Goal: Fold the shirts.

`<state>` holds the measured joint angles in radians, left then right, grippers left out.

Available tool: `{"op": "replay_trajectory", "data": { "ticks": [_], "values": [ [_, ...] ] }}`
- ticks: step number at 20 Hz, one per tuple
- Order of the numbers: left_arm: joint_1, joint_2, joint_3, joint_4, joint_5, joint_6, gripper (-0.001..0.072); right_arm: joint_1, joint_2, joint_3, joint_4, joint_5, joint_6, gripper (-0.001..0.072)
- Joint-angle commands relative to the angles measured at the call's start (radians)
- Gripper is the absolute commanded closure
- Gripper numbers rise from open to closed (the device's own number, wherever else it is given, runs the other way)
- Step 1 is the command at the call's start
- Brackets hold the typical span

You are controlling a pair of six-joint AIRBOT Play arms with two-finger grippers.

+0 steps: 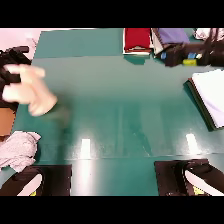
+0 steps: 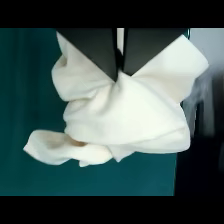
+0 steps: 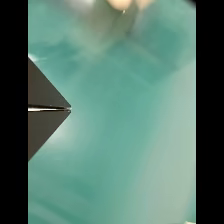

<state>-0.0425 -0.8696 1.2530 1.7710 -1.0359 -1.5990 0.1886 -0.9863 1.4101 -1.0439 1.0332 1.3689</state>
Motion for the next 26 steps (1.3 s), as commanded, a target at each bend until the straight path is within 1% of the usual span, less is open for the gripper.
{"op": "replay_trajectory", "data": {
  "ticks": [1,4,6,8,10,13,14,15,16,18,20,22,24,26],
  "values": [
    [-0.213,0.037,0.306,0.002,-0.043,0.01,0.068,-0.01,0.002,0.153,-0.006,-0.025,0.0,0.0695],
    [-0.416,0.031,0.367,0.002,0.018,0.01,0.068,-0.059,0.002,0.25,-0.006,-0.018,0.0,0.0695],
    [-0.535,-0.016,0.367,0.001,0.022,0.01,0.068,-0.114,0.002,0.303,-0.005,-0.001,0.0,0.0695],
    [-0.643,-0.108,0.367,-0.002,0.003,0.011,0.068,-0.168,0.002,0.349,-0.005,0.023,0.0,0.0695],
    [-0.745,-0.23,0.367,-0.055,0.003,0.011,0.0679,-0.216,0.002,0.376,-0.003,0.047,0.0,0.0695],
    [-0.889,-0.407,0.367,-0.191,0.085,0.106,0.0676,-0.253,0.002,0.39,-0.002,0.089,0.0,0.0695],
    [-0.928,-0.452,0.367,-0.211,0.122,0.129,0.0661,-0.254,0.001,0.39,-0.003,0.104,0.0,0.0695],
    [-0.949,-0.483,0.367,-0.208,0.152,0.134,0.0403,-0.254,0.001,0.389,-0.003,0.116,0.0,0.0695],
    [-0.948,-0.497,0.368,-0.208,0.164,0.129,0.0253,-0.254,0.001,0.389,-0.003,0.122,0.0,0.0695],
    [-0.876,-0.494,0.37,-0.2,0.143,0.08,0.0253,-0.254,0.001,0.389,-0.003,0.122,0.0,0.0695],
    [-0.731,-0.485,0.37,-0.2,0.084,0.035,0.0253,-0.254,0.001,0.389,-0.003,0.122,0.0,0.0695],
    [-0.553,-0.493,0.36,-0.216,0.028,-0.003,0.0253,-0.254,0.001,0.389,-0.003,0.122,0.0,0.0695],
    [-0.402,-0.515,0.328,-0.293,0.024,-0.001,0.0253,-0.254,0.0,0.389,-0.003,0.122,0.0,0.0695],
    [-0.282,-0.555,0.284,-0.451,0.02,0.004,0.0252,-0.254,-0.002,0.388,-0.003,0.123,0.0,0.0695]
  ]
}}
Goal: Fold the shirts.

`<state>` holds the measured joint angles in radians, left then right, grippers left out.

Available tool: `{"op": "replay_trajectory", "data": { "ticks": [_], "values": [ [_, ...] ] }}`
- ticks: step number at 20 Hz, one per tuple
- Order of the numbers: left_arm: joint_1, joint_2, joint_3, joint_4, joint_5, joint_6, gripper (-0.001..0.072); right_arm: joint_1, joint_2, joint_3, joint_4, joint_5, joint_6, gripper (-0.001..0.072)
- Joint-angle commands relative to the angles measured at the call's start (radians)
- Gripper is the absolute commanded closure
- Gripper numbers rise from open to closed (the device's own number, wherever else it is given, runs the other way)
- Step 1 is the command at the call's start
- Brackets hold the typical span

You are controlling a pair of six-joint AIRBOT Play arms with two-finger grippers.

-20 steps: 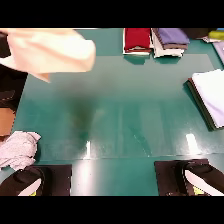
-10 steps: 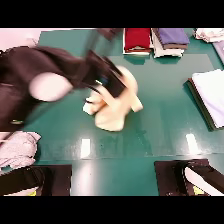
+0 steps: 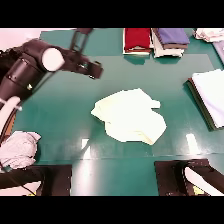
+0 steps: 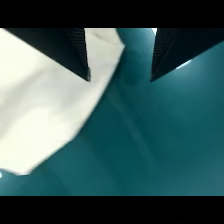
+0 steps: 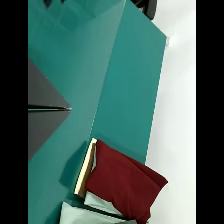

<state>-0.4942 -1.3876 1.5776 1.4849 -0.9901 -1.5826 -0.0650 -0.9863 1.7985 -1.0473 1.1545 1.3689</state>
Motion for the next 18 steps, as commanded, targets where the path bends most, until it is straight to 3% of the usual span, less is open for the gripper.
{"op": "replay_trajectory", "data": {
  "ticks": [1,4,6,7,8,18],
  "values": [
    [0.21,-0.062,-0.068,-0.26,-0.026,0.021,0.025,-0.001,-0.002,-0.001,0.0,0.002,0.0,0.0695],
    [0.238,-0.147,-0.142,-0.453,-0.05,0.171,0.0251,-0.001,-0.002,-0.001,0.0,0.002,0.0,0.0695],
    [0.22,-0.21,-0.173,-0.473,-0.074,0.199,0.0229,-0.001,-0.002,-0.001,0.0,0.002,0.0,0.0695],
    [0.208,-0.243,-0.174,-0.474,-0.095,0.201,0.0078,-0.001,-0.002,-0.001,0.0,0.002,0.0,0.0695],
    [0.193,-0.271,-0.174,-0.476,-0.113,0.201,-0.0013,-0.001,-0.002,-0.001,0.0,0.005,0.0,0.0695],
    [0.072,-0.333,-0.174,-0.465,-0.043,0.203,-0.0005,-0.001,-0.002,-0.001,0.0,0.053,0.0,0.0695]
  ]
}}
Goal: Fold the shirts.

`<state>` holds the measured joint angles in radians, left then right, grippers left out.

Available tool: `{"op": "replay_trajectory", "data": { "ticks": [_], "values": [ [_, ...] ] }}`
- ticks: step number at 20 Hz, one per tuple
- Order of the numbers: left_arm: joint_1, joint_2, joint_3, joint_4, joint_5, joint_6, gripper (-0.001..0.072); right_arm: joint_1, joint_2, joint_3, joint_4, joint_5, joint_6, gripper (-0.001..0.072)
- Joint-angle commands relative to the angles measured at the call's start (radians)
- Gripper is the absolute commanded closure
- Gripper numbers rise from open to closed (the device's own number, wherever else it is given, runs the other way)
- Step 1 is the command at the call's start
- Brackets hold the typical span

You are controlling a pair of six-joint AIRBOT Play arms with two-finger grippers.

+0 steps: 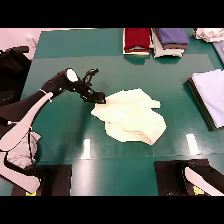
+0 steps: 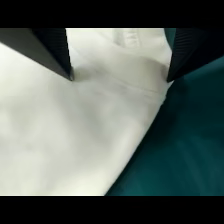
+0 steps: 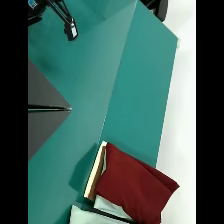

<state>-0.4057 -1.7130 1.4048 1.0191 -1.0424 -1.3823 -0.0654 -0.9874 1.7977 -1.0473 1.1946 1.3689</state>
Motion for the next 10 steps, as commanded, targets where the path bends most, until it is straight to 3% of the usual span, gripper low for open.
{"op": "replay_trajectory", "data": {
  "ticks": [1,3,4,10],
  "values": [
    [-0.016,-0.007,-0.001,0.0,0.008,-0.006,0.012,0.0,0.0,0.0,0.001,0.013,0.0,0.0695],
    [-0.016,-0.005,0.002,0.0,0.0,-0.007,0.058,0.0,0.0,0.0,0.0,0.014,0.0,0.0695],
    [-0.015,-0.005,0.016,0.002,-0.016,-0.005,0.0677,0.0,0.0,0.0,0.0,0.017,0.0,0.0695],
    [0.089,0.132,0.208,0.09,-0.068,-0.005,0.0678,0.0,0.026,-0.115,-0.029,0.153,0.005,0.0695]
  ]
}}
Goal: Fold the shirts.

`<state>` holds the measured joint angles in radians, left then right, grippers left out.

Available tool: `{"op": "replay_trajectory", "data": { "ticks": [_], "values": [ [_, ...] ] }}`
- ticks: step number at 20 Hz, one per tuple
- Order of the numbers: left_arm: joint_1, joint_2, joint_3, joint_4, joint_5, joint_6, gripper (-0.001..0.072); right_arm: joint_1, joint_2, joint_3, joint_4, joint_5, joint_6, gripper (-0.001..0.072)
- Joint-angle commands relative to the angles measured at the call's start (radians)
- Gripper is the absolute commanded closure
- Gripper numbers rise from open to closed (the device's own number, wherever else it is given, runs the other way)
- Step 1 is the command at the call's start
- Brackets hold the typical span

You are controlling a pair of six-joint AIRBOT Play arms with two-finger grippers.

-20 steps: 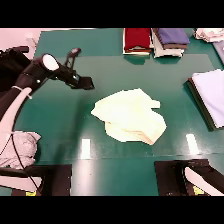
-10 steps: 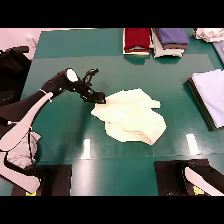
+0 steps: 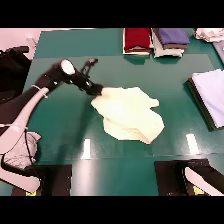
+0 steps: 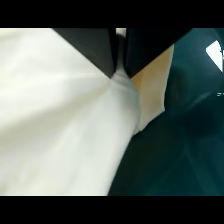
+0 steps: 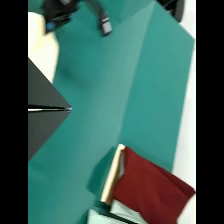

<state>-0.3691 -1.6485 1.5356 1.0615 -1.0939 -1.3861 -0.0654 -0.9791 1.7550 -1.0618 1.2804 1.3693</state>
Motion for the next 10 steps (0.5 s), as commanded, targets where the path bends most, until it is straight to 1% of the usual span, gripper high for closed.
{"op": "replay_trajectory", "data": {
  "ticks": [1,5,6,7,8,10],
  "values": [
    [0.081,0.103,0.097,0.058,-0.016,-0.001,0.0677,0.0,0.034,-0.148,-0.014,0.068,0.006,0.0695],
    [0.18,0.221,0.113,0.063,-0.026,0.0,0.0677,0.0,0.068,-0.544,-0.009,0.004,0.027,0.0693],
    [0.188,0.231,0.113,0.064,-0.037,0.0,0.0677,0.002,0.06,-0.647,0.014,-0.026,0.029,0.0622],
    [0.19,0.232,0.113,0.068,-0.047,0.0,0.0677,0.011,0.036,-0.739,0.051,-0.06,0.03,0.0383],
    [0.19,0.232,0.111,0.07,-0.055,0.0,0.0677,0.024,0.004,-0.81,0.085,-0.095,0.029,0.0262],
    [0.19,0.231,0.106,0.069,-0.06,0.0,0.0677,0.08,-0.085,-0.909,0.15,-0.188,0.028,0.0252]
  ]
}}
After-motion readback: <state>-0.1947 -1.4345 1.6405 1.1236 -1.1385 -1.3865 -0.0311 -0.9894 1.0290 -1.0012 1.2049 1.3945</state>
